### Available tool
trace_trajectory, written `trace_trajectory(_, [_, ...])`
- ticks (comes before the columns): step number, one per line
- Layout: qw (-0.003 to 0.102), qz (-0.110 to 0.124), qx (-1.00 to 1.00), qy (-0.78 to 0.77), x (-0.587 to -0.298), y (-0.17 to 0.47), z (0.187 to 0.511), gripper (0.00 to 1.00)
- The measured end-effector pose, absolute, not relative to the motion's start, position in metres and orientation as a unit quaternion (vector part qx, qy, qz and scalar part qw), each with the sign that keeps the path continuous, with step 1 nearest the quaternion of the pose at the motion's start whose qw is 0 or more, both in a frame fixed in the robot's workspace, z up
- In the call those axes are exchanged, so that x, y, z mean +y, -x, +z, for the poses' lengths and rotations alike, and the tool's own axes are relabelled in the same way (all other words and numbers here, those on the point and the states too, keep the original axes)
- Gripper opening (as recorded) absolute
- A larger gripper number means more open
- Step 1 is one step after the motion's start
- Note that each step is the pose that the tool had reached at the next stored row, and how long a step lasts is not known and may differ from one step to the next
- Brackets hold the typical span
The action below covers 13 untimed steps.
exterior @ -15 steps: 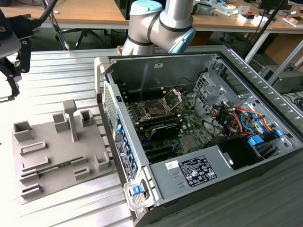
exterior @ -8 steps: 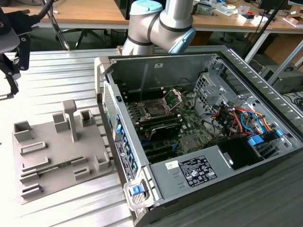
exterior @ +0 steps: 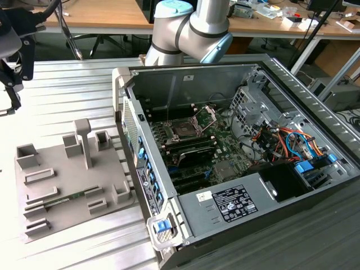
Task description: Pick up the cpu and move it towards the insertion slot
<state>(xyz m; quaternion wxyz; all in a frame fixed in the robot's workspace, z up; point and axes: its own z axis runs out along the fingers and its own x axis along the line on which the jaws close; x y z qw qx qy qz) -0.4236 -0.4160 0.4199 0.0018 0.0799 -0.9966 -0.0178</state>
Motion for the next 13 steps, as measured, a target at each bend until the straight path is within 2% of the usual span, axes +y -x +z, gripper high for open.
trace_trajectory(13, [0.002, -0.018, -0.997, -0.080, -0.4160, 0.4236, 0.4283, 0.55])
